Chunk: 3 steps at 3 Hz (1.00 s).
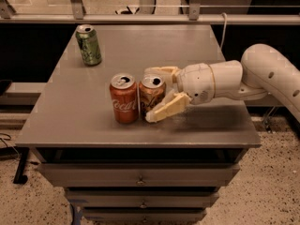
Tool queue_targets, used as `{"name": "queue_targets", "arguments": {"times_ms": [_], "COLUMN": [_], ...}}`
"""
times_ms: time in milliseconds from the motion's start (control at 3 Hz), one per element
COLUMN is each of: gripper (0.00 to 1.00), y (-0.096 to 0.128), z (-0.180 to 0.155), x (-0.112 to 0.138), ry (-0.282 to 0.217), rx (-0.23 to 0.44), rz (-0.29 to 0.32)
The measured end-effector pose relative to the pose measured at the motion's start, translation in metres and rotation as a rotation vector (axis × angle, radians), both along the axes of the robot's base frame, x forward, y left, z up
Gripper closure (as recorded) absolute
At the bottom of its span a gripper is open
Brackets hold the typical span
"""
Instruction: Move orange can near coke can
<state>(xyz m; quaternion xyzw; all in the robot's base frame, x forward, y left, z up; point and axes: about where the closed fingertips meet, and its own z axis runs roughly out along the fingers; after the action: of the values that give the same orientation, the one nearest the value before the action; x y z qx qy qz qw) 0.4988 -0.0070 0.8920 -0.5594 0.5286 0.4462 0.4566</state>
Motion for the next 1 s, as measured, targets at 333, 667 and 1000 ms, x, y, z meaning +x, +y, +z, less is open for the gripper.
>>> {"name": "queue_targets", "arguments": {"times_ms": [333, 667, 1000], "gripper": [0.0, 0.0, 0.0], "y": [-0.01, -0.067, -0.142], "z": [-0.004, -0.011, -0.007], "x": [0.006, 0.027, 0.059], "ry": [0.002, -0.005, -0.019], "rx": [-0.027, -0.1, -0.245], "rz": [-0.02, -0.111, -0.224]}}
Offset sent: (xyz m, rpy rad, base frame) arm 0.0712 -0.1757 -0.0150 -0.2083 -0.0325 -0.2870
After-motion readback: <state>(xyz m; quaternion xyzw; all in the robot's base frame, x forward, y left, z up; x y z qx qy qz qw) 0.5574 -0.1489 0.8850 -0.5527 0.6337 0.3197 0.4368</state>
